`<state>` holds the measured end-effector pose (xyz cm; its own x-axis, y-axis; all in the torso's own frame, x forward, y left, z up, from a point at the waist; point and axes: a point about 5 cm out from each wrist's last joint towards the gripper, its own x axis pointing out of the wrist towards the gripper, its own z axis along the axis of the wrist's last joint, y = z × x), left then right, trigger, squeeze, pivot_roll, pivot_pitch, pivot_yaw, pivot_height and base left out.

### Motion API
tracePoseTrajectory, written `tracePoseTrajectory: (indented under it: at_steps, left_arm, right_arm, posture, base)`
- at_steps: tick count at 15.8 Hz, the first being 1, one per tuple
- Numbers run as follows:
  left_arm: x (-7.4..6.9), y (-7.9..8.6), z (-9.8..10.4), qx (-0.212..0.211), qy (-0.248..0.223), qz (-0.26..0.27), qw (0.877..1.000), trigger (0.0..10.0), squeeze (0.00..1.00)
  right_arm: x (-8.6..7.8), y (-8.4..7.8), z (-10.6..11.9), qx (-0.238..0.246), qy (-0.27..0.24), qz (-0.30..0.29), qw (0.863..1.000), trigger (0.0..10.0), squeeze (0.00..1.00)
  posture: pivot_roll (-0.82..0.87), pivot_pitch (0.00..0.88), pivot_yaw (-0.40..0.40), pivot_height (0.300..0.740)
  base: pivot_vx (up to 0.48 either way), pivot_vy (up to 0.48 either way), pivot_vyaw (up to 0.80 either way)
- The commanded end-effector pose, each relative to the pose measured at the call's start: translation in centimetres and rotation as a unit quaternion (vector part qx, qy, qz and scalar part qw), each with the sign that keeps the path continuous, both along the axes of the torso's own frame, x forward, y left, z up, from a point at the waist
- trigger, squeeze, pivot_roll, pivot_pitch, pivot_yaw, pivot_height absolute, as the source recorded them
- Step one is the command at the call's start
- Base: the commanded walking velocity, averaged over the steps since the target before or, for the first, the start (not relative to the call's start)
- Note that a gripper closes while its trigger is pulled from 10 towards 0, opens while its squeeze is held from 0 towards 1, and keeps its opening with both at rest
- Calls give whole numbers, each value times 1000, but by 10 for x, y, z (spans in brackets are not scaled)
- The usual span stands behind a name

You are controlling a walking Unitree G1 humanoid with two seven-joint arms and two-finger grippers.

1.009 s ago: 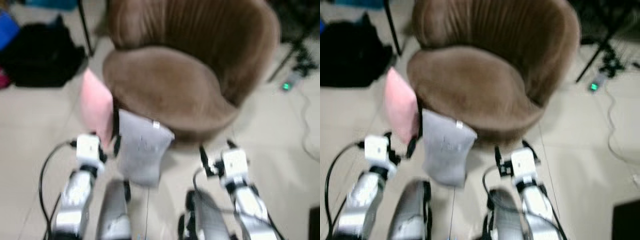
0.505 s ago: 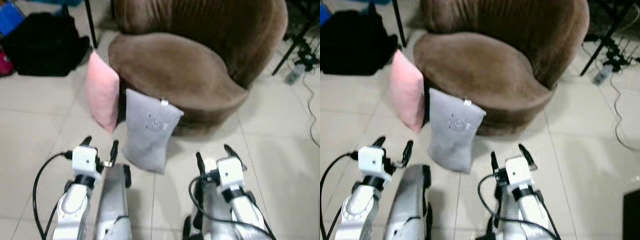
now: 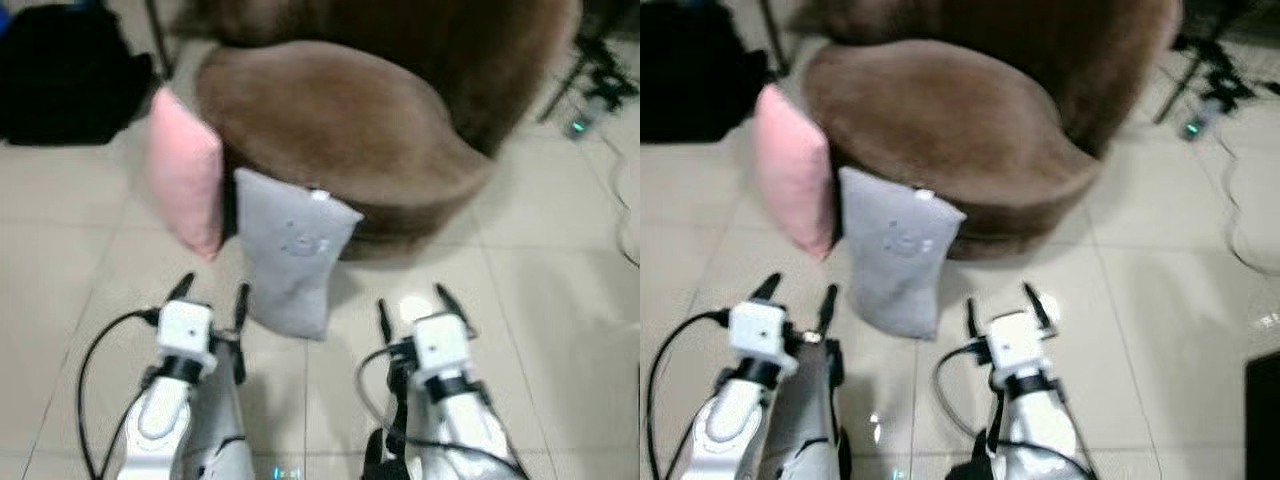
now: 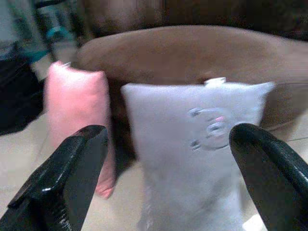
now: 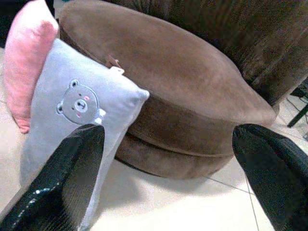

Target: Move the pillow to the sofa from floor

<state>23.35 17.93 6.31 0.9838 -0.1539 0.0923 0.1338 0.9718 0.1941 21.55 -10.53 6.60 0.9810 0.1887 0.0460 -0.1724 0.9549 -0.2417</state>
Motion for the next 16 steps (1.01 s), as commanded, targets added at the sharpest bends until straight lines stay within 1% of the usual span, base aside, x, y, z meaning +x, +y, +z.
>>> tracePoseTrajectory:
  at_steps: [1,2,3,4,5,6,7,8,9,10,11,12,13,14,16]
  left_arm:
    - [-8,2,-4,-2,9,6,1000,10000,0]
    - [-11,4,-4,-5,12,7,1000,10000,0]
    - [-12,4,-4,-5,12,6,1000,10000,0]
    - [-12,2,-4,-6,14,3,1000,10000,0]
    - [-12,2,-4,-6,15,2,1000,10000,0]
    - [-13,2,-4,-7,16,5,1000,10000,0]
    - [-14,3,-5,-9,22,8,1000,10000,0]
    - [-16,8,-17,-33,73,16,997,10000,0]
    - [-18,9,-26,-60,112,16,992,10000,0]
    - [-19,9,-29,-74,127,16,989,10000,0]
    - [-21,14,-31,-75,136,20,988,10000,0]
    - [-23,21,-31,-68,135,27,988,10000,0]
    - [-24,24,-31,-70,137,30,988,10000,0]
    - [-24,30,-28,-57,130,35,989,10000,0]
    - [-24,34,-26,-56,128,39,989,10000,0]
  right_arm:
    - [-5,5,3,-11,5,-4,1000,10000,0]
    - [-13,19,8,-6,2,-3,1000,10000,0]
    - [-17,26,10,-4,0,-2,1000,10000,0]
    - [-25,49,18,-2,-1,2,1000,10000,0]
    - [-26,55,20,-1,0,3,1000,10000,0]
    - [-30,67,26,-1,1,3,1000,10000,0]
    - [-31,72,28,0,5,4,1000,10000,0]
    - [-36,85,31,2,29,-6,1000,10000,0]
    - [-38,93,30,1,49,-4,999,10000,0]
    - [-40,97,29,2,61,-1,998,10000,0]
    - [-43,110,32,2,73,10,997,10000,0]
    - [-47,125,40,-5,73,13,997,10000,0]
    - [-48,126,42,-7,72,10,997,10000,0]
    - [-46,89,27,-21,74,5,997,10000,0]
    - [-45,79,23,-26,75,3,997,10000,0]
  posture:
    - [73,206,-77,508]
    - [72,210,-76,498]
    - [72,210,-76,493]
    - [71,211,-74,478]
    - [71,211,-74,473]
    - [72,210,-73,463]
    - [73,210,-72,458]
    - [77,206,-71,443]
    - [78,202,-70,433]
    - [79,201,-69,428]
    - [83,198,-70,423]
    - [88,194,-73,423]
    - [88,194,-73,423]
    - [92,192,-79,423]
    - [94,192,-81,423]
  base:
    - [0,0,0]
    - [0,0,0]
    - [0,0,0]
    - [0,0,0]
    - [0,0,0]
    - [0,0,0]
    - [0,0,0]
    - [0,0,0]
    - [0,0,0]
    - [0,0,0]
    - [0,0,0]
    - [0,0,0]
    - [0,0,0]
    - [0,0,0]
    - [0,0,0]
